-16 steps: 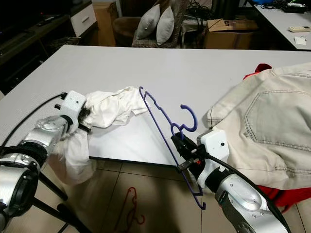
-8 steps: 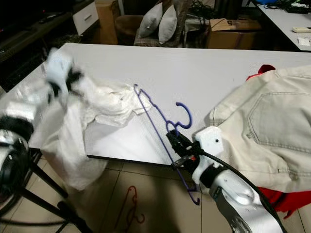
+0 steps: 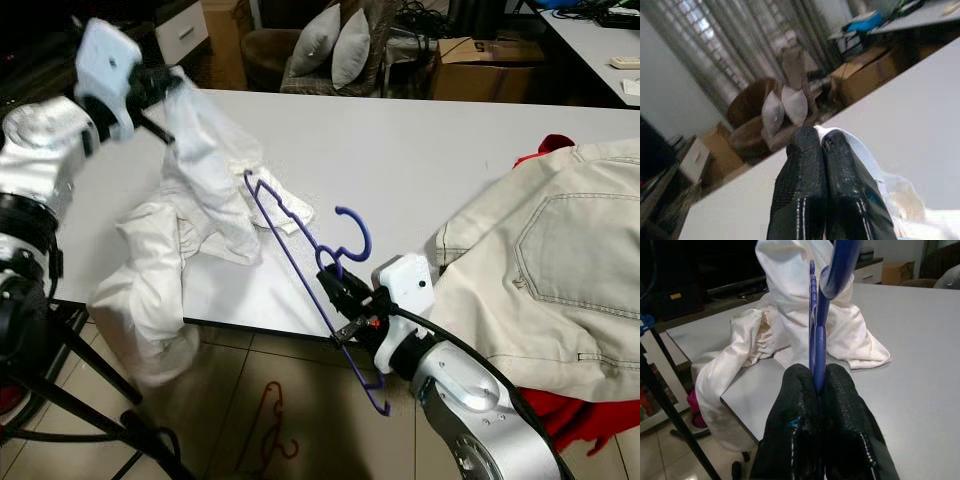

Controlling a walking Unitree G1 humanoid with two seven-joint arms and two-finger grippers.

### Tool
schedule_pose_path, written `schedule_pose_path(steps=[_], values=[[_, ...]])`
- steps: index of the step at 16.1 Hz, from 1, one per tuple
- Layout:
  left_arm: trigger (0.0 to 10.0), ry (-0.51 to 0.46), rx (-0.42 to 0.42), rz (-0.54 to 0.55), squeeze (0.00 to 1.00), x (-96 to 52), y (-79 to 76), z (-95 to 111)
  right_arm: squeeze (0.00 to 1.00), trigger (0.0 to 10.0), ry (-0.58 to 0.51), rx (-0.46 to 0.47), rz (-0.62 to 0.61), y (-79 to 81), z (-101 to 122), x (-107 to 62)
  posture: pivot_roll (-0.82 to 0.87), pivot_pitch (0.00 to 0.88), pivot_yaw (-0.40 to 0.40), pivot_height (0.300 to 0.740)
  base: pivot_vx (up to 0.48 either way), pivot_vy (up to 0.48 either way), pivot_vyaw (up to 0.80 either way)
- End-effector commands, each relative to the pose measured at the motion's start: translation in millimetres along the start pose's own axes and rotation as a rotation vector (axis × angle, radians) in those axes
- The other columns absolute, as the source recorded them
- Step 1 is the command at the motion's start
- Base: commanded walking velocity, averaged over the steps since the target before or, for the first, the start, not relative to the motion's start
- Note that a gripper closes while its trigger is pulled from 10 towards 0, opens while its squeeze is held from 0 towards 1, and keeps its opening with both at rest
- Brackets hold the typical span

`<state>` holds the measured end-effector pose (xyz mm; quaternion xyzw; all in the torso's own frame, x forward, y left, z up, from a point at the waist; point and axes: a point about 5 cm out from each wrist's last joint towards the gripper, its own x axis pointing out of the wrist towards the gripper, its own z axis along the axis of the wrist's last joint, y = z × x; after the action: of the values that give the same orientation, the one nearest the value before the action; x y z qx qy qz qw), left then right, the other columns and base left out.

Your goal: Hang hanger

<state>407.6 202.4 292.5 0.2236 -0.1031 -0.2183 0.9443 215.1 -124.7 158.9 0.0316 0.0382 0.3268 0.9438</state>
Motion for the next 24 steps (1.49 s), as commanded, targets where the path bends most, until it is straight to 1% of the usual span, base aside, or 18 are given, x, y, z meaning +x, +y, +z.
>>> schedule_pose_path(steps=[1, 2, 3, 4, 5, 7, 10, 11, 12, 13, 14, 16, 17, 18, 19, 21, 23, 24], values=[[0.0, -0.077, 0.021, -0.004, 0.0, -0.5, 10.6, 21.9, 0.0, 10.0, -0.026, -0.004, -0.002, -0.9, 4.3, 1.0, 0.08, 0.0, 0.089, 0.74, 0.0, 0.0, 0.0], [0.0, -0.104, 0.003, -0.024, 0.0, -0.5, 11.2, 26.6, 0.0, 10.0, -0.03, -0.002, -0.006, -1.6, 4.5, 1.0, 0.08, 0.0, 0.091, 0.74, 0.0, 0.0, 0.0], [0.0, -0.154, -0.04, -0.029, 0.0, -1.4, 14.4, 34.3, 0.0, 10.0, -0.03, -0.003, -0.015, -2.9, 4.1, 0.1, 0.08, 0.0, 0.092, 0.74, 0.0, 0.0, 0.0], [0.0, -0.228, -0.114, -0.023, 0.0, -3.6, 21.0, 44.6, 0.0, 10.0, -0.032, -0.004, -0.028, -4.9, 3.8, -1.1, 0.08, 0.0, 0.092, 0.74, 0.0, 0.0, 0.0], [0.0, -0.247, -0.146, -0.018, 0.0, -4.6, 23.9, 46.8, 0.0, 10.0, -0.035, -0.003, -0.034, -6.2, 4.2, -1.9, 0.08, 0.0, 0.093, 0.74, 0.0, 0.0, 0.0], [0.0, -0.234, -0.149, -0.019, 0.0, -4.9, 22.9, 42.9, 0.0, 10.0, -0.05, -0.001, -0.039, -8.1, 6.5, -3.0, 0.08, 0.0, 0.093, 0.74, 0.0, 0.0, 0.0], [0.0, -0.223, -0.143, -0.033, 0.0, -5.4, 19.8, 38.4, 0.0, 10.0, -0.113, 0.032, -0.023, -7.9, 15.2, -5.7, 0.07, 0.0, 0.093, 0.74, 0.0, 0.0, 0.0], [0.0, -0.224, -0.137, -0.058, 0.0, -4.1, 15.2, 37.6, 0.0, 10.0, -0.155, 0.053, -0.003, -8.2, 21.9, -5.9, 0.07, 0.0, 0.092, 0.74, 0.0, 0.0, 0.0], [0.0, -0.224, -0.137, -0.058, 0.0, -4.1, 15.2, 37.6, 0.0, 10.0, -0.155, 0.053, -0.003, -8.2, 21.9, -5.9, 0.07, 0.0, 0.092, 0.74, 0.0, 0.0, 0.0], [0.0, -0.222, -0.117, -0.125, 0.0, -1.2, 4.1, 35.9, 0.0, 10.0, -0.178, 0.07, 0.014, -7.6, 25.7, -4.0, 0.07, 0.0, 0.088, 0.74, 0.0, 0.0, 0.0], [0.0, -0.227, -0.116, -0.159, 0.0, -0.4, -0.4, 35.9, 0.0, 10.0, -0.178, 0.073, 0.018, -6.8, 25.7, -2.3, 0.07, 0.0, 0.086, 0.74, 0.0, 0.0, 0.0], [0.0, -0.258, -0.117, -0.295, 0.0, 0.6, -17.4, 38.2, 0.0, 10.0, -0.162, 0.07, 0.036, -4.9, 24.2, 7.6, 0.07, 0.0, 0.079, 0.74, 0.0, 0.0, 0.0], [0.0, -0.261, -0.113, -0.321, 0.0, 0.5, -20.6, 38.6, 0.0, 10.0, -0.159, 0.07, 0.039, -4.7, 24.2, 9.6, 0.07, 0.0, 0.079, 0.74, 0.0, 0.0, 0.0], [0.0, -0.286, -0.111, -0.401, 0.0, -1.9, -29.6, 42.5, 0.0, 10.0, -0.148, 0.068, 0.048, -4.7, 24.4, 14.8, 0.07, 0.0, 0.068, 0.74, 0.0, 0.0, 0.0], [0.0, -0.299, -0.114, -0.43, 0.0, -4.3, -31.8, 44.9, 0.0, 10.0, -0.124, 0.067, 0.042, -5.9, 21.6, 17.2, 0.07, 0.0, 0.066, 0.74, 0.0, 0.0, 0.0], [0.0, -0.327, -0.116, -0.456, 0.0, -10.4, -31.2, 50.3, 0.0, 10.0, -0.036, 0.079, 0.015, -8.9, 10.1, 19.2, 0.07, 0.0, 0.061, 0.74, 0.0, 0.0, 0.0], [0.0, -0.345, -0.104, -0.457, 0.0, -22.6, -22.4, 55.9, 0.0, 10.0, 0.081, 0.169, -0.08, -16.6, -11.6, 16.2, 0.07, 0.0, 0.056, 0.74, 0.0, 0.0, 0.0], [0.0, -0.348, -0.108, -0.446, 0.0, -27.2, -18.8, 57.7, 0.0, 10.0, 0.101, 0.194, -0.104, -18.9, -16.2, 14.8, 0.07, 0.0, 0.054, 0.74, 0.0, 0.0, 0.0]])
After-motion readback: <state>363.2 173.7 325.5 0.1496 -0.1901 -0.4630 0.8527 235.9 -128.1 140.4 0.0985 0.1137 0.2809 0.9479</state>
